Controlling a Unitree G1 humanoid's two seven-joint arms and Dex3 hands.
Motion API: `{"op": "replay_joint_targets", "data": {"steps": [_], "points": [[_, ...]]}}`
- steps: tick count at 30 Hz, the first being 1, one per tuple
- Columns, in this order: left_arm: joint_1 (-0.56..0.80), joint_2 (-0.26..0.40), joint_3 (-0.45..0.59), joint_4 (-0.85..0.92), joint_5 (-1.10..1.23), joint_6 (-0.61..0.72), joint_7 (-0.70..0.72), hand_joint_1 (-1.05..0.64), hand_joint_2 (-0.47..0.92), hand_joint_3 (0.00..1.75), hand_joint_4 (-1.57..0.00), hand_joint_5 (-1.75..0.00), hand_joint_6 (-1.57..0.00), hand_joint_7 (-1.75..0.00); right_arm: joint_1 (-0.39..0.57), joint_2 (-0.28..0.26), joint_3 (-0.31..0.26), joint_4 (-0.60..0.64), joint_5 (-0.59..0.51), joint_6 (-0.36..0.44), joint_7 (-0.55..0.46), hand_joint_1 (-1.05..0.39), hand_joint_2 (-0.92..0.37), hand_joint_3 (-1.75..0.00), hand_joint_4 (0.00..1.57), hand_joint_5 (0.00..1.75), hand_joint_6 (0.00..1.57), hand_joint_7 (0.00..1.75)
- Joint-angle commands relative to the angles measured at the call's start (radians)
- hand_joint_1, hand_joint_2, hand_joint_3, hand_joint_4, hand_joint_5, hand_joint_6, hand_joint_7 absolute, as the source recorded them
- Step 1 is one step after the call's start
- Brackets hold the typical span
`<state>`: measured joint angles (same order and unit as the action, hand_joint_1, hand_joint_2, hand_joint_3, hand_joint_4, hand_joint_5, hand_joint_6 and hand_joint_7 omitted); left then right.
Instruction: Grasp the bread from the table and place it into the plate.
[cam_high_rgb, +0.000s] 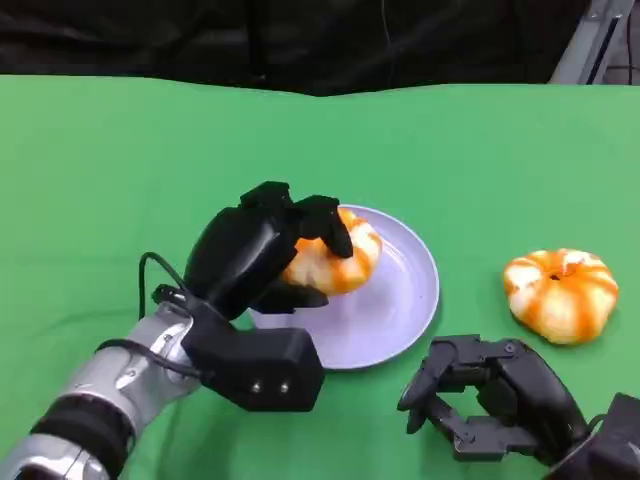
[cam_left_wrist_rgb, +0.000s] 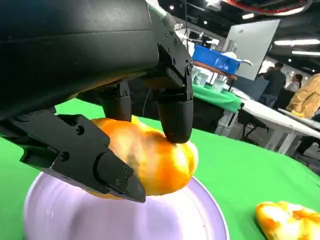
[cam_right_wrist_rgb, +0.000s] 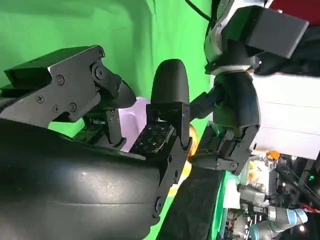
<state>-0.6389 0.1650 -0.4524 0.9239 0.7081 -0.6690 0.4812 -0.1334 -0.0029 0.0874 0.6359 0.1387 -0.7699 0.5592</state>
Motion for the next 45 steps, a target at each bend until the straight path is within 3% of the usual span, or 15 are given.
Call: {"op": "replay_joint_targets", "data": {"steps": [1, 8, 32, 35, 40, 42, 45], "points": [[-0.044, -0.017, -0.014, 0.051, -0.003, 0.004, -0.010, -0.08, 0.87, 0.00, -0.46, -1.63, -0.57, -1.28, 0.004, -0.005, -0.002, -0.012, 0.004, 0.001, -0.004, 0.12, -0.66, -0.96, 0.87, 1.28, 0.95, 0.85], [-0.067, -0.035, -0.021, 0.098, -0.011, 0.001, -0.016, -0.08, 0.86, 0.00, -0.50, -1.56, -0.62, -1.17, 0.004, -0.006, 0.000, -0.016, 0.002, 0.010, -0.008, 0.12, -0.65, -0.99, 0.88, 1.28, 0.95, 0.87], [-0.120, -0.075, -0.048, 0.236, -0.016, -0.022, -0.079, -0.09, 0.89, 0.00, -0.49, -1.57, -0.61, -1.17, 0.006, 0.004, 0.008, -0.030, 0.000, 0.003, -0.009, 0.14, -0.63, -1.01, 0.90, 1.30, 0.95, 0.89], [-0.134, -0.070, -0.052, 0.253, -0.015, 0.000, -0.123, -0.10, 0.87, 0.00, -0.52, -1.40, -0.69, -0.96, 0.006, 0.005, 0.009, -0.029, 0.002, 0.001, -0.006, 0.14, -0.63, -1.01, 0.90, 1.30, 0.95, 0.89], [-0.135, -0.061, -0.051, 0.251, -0.017, -0.001, -0.140, -0.14, 0.86, 0.00, -0.72, -0.78, -0.96, -0.15, 0.002, 0.006, 0.008, -0.021, 0.003, -0.005, -0.005, 0.13, -0.62, -1.02, 0.90, 1.31, 0.96, 0.90], [-0.134, -0.061, -0.048, 0.250, -0.021, -0.001, -0.143, -0.14, 0.86, 0.00, -0.74, -0.71, -0.98, -0.07, 0.002, 0.006, 0.008, -0.019, 0.001, -0.006, -0.006, 0.13, -0.62, -1.02, 0.90, 1.31, 0.96, 0.90], [-0.134, -0.058, -0.052, 0.246, -0.017, 0.008, -0.130, -0.18, 0.85, 0.00, -0.85, -0.35, -0.91, -0.01, 0.002, 0.003, 0.008, -0.021, -0.001, -0.003, -0.007, 0.13, -0.62, -1.02, 0.90, 1.31, 0.96, 0.92]]}}
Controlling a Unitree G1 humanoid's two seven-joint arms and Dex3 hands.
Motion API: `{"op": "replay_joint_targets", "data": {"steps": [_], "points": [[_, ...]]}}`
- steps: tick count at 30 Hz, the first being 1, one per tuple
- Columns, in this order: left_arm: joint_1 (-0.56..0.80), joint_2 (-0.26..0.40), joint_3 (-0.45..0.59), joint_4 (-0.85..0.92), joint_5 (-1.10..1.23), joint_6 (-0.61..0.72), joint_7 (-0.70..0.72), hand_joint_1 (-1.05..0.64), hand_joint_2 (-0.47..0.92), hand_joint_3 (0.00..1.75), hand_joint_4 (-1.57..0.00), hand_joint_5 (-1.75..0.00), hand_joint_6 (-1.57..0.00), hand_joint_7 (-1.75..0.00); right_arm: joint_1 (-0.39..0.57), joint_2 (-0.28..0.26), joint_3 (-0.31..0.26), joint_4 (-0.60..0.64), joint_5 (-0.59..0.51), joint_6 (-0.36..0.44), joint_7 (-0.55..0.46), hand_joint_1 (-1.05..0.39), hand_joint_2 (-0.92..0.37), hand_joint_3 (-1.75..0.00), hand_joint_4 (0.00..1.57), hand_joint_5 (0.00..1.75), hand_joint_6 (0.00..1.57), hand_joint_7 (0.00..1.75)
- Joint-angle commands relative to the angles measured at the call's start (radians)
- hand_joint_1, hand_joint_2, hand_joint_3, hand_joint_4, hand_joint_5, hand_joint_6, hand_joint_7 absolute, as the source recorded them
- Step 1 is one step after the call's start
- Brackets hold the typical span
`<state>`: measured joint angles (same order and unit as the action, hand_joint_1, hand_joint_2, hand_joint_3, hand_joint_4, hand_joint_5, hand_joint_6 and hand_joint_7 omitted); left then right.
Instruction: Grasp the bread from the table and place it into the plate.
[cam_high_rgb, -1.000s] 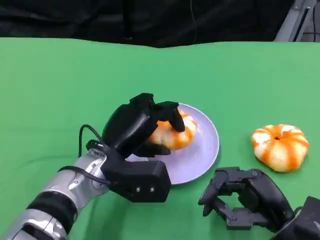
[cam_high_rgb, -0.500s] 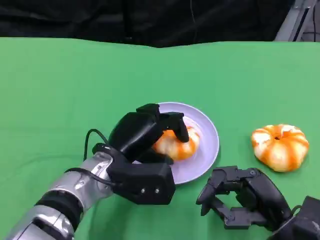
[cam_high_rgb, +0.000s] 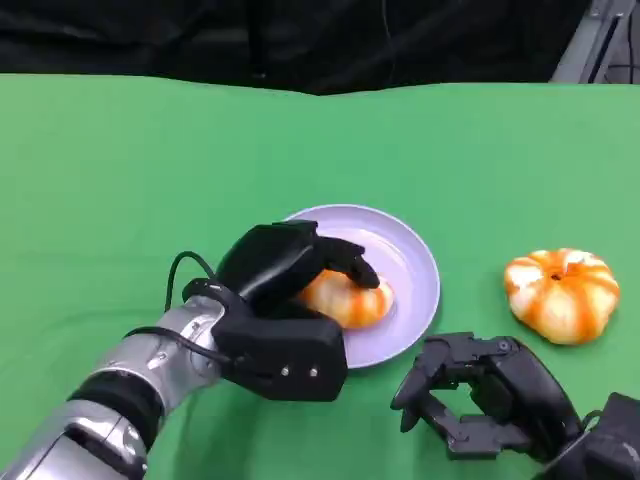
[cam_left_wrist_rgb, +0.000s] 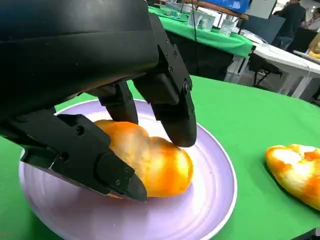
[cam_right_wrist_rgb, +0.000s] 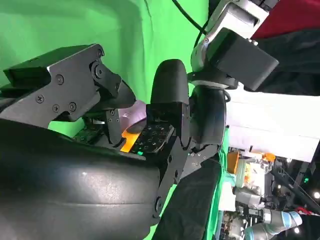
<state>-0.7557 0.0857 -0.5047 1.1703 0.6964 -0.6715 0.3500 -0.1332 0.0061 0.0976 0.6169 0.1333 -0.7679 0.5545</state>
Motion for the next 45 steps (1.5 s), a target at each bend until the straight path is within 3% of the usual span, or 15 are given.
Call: {"op": "replay_joint_targets", "data": {"steps": [1, 4, 7, 10, 16, 26, 34, 45], "points": [[-0.017, 0.022, -0.002, -0.002, -0.003, 0.014, 0.006, -0.21, 0.86, 0.00, -0.88, -0.21, -0.89, 0.00, 0.003, -0.006, -0.003, -0.003, 0.004, -0.005, -0.003, 0.13, -0.62, -1.02, 0.90, 1.31, 0.96, 0.92], [-0.016, 0.027, -0.011, -0.013, 0.010, 0.029, 0.034, -0.29, 0.89, 0.01, -0.82, -0.06, -0.80, 0.00, 0.003, -0.006, -0.003, -0.002, 0.007, -0.004, 0.000, 0.13, -0.63, -1.02, 0.90, 1.32, 0.96, 0.94], [-0.017, 0.033, -0.018, -0.021, 0.021, 0.036, 0.057, -0.34, 0.92, 0.02, -0.74, -0.01, -0.71, 0.00, 0.003, -0.006, -0.002, -0.002, 0.009, -0.005, 0.003, 0.13, -0.62, -1.03, 0.90, 1.33, 0.96, 0.96], [-0.019, 0.036, -0.018, -0.023, 0.021, 0.040, 0.061, -0.38, 0.92, 0.04, -0.68, 0.00, -0.66, 0.00, 0.004, -0.007, -0.002, -0.006, 0.008, -0.003, 0.003, 0.14, -0.62, -1.04, 0.89, 1.35, 0.95, 0.99], [-0.016, 0.038, -0.005, -0.032, 0.001, 0.051, 0.038, -0.62, 0.92, 0.21, -0.51, 0.00, -0.49, 0.00, 0.004, -0.007, -0.001, -0.006, 0.005, -0.004, 0.001, 0.14, -0.62, -1.05, 0.90, 1.36, 0.94, 1.03], [0.000, 0.050, 0.044, -0.092, -0.074, 0.056, -0.055, -0.79, 0.92, 0.54, -0.42, 0.00, -0.40, 0.00, 0.001, -0.008, -0.001, 0.004, 0.002, -0.006, 0.000, 0.14, -0.62, -1.04, 0.90, 1.36, 0.92, 1.05], [0.043, 0.067, 0.109, -0.174, -0.153, 0.041, -0.101, -0.82, 0.92, 0.64, -0.44, -0.01, -0.40, -0.01, 0.006, -0.008, 0.002, -0.008, 0.001, 0.003, -0.002, 0.12, -0.61, -1.07, 0.90, 1.37, 0.92, 1.06], [0.154, 0.060, 0.267, -0.262, -0.404, -0.032, -0.259, -0.68, 0.92, 0.53, -0.53, -0.02, -0.43, -0.01, 0.004, -0.009, 0.002, 0.004, -0.008, -0.012, -0.012, 0.12, -0.59, -1.10, 0.90, 1.35, 0.92, 1.07]]}}
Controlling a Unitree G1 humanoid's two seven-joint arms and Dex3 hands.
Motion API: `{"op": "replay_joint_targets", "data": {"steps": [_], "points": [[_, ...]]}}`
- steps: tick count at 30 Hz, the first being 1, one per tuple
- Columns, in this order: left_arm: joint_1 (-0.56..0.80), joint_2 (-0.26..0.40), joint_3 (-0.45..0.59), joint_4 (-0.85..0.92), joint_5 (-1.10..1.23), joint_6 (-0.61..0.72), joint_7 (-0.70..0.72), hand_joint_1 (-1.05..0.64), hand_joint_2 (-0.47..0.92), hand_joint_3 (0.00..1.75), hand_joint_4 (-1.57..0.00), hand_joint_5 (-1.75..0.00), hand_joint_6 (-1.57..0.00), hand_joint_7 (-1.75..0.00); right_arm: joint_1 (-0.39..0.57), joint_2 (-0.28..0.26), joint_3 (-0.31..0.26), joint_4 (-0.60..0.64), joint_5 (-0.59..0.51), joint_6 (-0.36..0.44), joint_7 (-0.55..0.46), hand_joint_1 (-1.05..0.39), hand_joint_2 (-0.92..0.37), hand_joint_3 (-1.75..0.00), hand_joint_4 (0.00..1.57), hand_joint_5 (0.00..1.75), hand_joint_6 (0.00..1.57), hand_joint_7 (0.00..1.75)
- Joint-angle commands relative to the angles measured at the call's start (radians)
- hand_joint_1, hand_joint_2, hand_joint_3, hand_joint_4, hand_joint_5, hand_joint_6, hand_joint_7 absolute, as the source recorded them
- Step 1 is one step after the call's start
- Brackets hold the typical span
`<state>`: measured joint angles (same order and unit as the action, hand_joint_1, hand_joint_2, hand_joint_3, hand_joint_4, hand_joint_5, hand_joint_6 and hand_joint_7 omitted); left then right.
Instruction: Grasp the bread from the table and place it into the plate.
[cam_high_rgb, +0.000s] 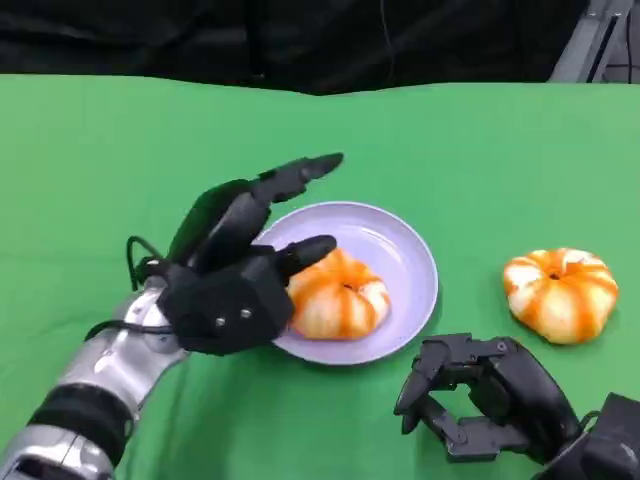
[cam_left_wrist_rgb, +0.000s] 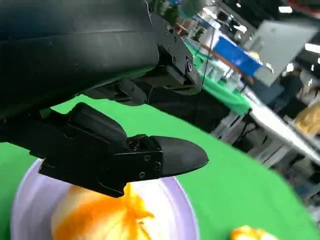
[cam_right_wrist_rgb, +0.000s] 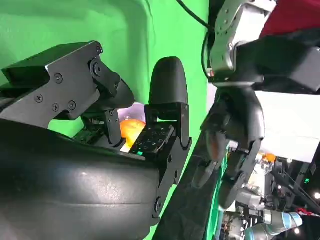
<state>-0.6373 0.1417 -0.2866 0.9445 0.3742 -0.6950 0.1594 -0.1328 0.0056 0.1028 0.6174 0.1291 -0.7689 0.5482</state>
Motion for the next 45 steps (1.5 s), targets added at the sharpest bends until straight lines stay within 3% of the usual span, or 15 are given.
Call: {"op": "replay_joint_targets", "data": {"steps": [1, 13, 28, 45], "points": [[0.047, 0.000, 0.065, -0.046, -0.112, -0.005, -0.092, -0.66, 0.92, 0.51, -0.54, -0.02, -0.44, -0.01, 0.003, -0.009, -0.003, 0.005, -0.006, -0.014, -0.007, 0.12, -0.59, -1.10, 0.90, 1.35, 0.92, 1.07], [0.195, -0.013, 0.170, -0.204, -0.250, -0.056, -0.186, -0.61, 0.92, 0.46, -0.63, -0.04, -0.48, -0.02, -0.005, -0.012, -0.004, 0.028, -0.004, -0.022, -0.005, 0.12, -0.59, -1.10, 0.91, 1.33, 0.92, 1.06], [0.398, -0.018, 0.221, -0.413, -0.314, -0.087, -0.237, -0.56, 0.92, 0.42, -0.73, -0.03, -0.54, -0.02, -0.001, -0.015, -0.003, 0.025, -0.001, -0.023, -0.001, 0.13, -0.61, -1.07, 0.92, 1.32, 0.92, 1.03], [0.579, -0.070, 0.261, -0.458, -0.386, -0.158, -0.263, -0.49, 0.92, 0.23, -0.79, -0.02, -0.59, -0.01, 0.005, -0.017, -0.010, 0.030, 0.014, -0.032, 0.018, 0.12, -0.61, -1.05, 0.90, 1.33, 0.93, 1.05]]}}
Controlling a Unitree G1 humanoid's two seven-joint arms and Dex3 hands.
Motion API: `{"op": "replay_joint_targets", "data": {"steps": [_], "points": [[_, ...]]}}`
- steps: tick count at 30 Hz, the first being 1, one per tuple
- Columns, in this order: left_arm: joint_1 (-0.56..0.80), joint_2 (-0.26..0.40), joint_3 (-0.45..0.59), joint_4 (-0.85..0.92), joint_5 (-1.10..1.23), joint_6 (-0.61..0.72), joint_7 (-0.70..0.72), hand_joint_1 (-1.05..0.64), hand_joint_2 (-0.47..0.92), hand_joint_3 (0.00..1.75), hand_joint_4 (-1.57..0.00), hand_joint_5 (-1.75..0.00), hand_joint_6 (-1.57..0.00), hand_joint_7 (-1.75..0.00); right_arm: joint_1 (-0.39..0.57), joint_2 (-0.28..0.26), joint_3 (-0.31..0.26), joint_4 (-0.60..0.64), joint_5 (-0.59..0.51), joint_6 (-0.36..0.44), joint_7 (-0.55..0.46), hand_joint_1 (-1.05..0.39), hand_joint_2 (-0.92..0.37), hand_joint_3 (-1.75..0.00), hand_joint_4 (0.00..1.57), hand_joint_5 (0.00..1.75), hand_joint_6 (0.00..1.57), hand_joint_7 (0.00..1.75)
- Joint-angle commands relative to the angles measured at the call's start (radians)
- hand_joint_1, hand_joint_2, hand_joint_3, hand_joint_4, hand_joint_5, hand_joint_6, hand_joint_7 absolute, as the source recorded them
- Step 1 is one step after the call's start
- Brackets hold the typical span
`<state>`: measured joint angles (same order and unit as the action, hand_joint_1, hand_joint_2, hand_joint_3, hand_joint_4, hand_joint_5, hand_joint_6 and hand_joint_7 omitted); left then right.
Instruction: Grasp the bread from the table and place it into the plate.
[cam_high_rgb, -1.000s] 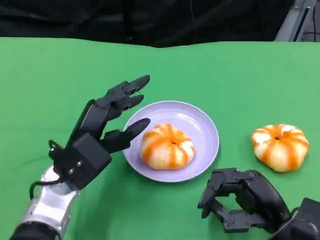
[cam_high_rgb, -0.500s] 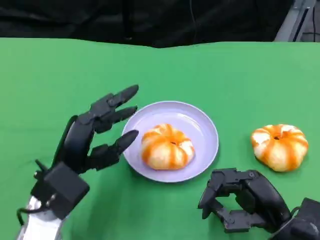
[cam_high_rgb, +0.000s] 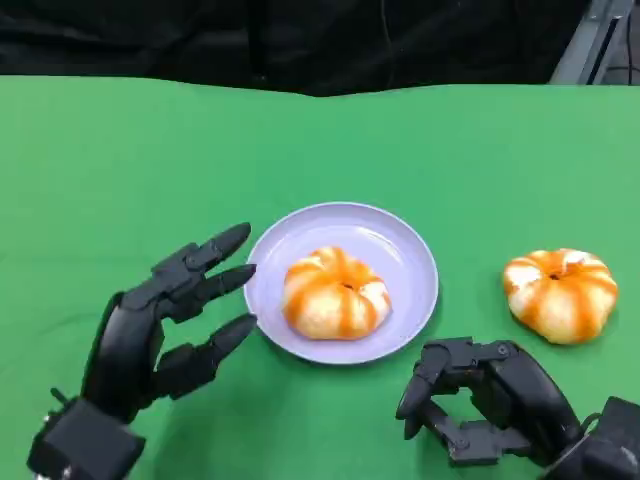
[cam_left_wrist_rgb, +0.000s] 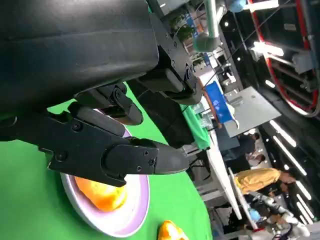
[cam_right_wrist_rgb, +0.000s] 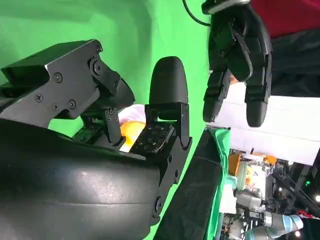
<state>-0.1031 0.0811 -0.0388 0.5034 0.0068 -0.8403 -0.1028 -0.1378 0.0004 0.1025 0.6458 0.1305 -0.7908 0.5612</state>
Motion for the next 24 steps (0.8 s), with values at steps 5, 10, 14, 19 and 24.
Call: {"op": "replay_joint_targets", "data": {"steps": [5, 10, 14, 19, 24], "points": [[0.100, -0.023, 0.008, -0.036, -0.064, 0.009, -0.042, -0.49, 0.92, 0.23, -0.80, -0.02, -0.61, -0.02, 0.014, -0.011, -0.010, -0.004, 0.013, -0.007, 0.007, 0.11, -0.61, -1.06, 0.90, 1.33, 0.93, 1.05], [0.122, -0.012, 0.014, 0.012, -0.028, -0.033, -0.042, -0.46, 0.92, 0.24, -0.81, -0.01, -0.67, -0.03, 0.012, -0.010, -0.011, -0.001, 0.018, -0.006, 0.013, 0.11, -0.61, -1.06, 0.90, 1.34, 0.93, 1.05], [0.133, -0.007, 0.018, 0.042, -0.020, -0.043, -0.044, -0.46, 0.92, 0.23, -0.79, 0.00, -0.70, -0.04, 0.011, -0.009, -0.014, -0.002, 0.023, -0.004, 0.017, 0.11, -0.60, -1.06, 0.90, 1.34, 0.93, 1.06], [0.129, -0.001, 0.017, 0.103, -0.022, -0.071, -0.057, -0.18, 0.92, 0.16, -0.80, -0.01, -0.73, -0.03, 0.012, -0.010, -0.014, -0.008, 0.018, 0.001, 0.014, 0.11, -0.60, -1.07, 0.90, 1.33, 0.93, 1.06], [0.114, 0.001, 0.017, 0.152, -0.009, -0.093, -0.055, 0.05, 0.92, 0.17, -0.82, -0.02, -0.76, -0.03, 0.012, -0.010, -0.015, -0.013, 0.023, 0.009, 0.015, 0.12, -0.61, -1.07, 0.90, 1.33, 0.92, 1.06]]}}
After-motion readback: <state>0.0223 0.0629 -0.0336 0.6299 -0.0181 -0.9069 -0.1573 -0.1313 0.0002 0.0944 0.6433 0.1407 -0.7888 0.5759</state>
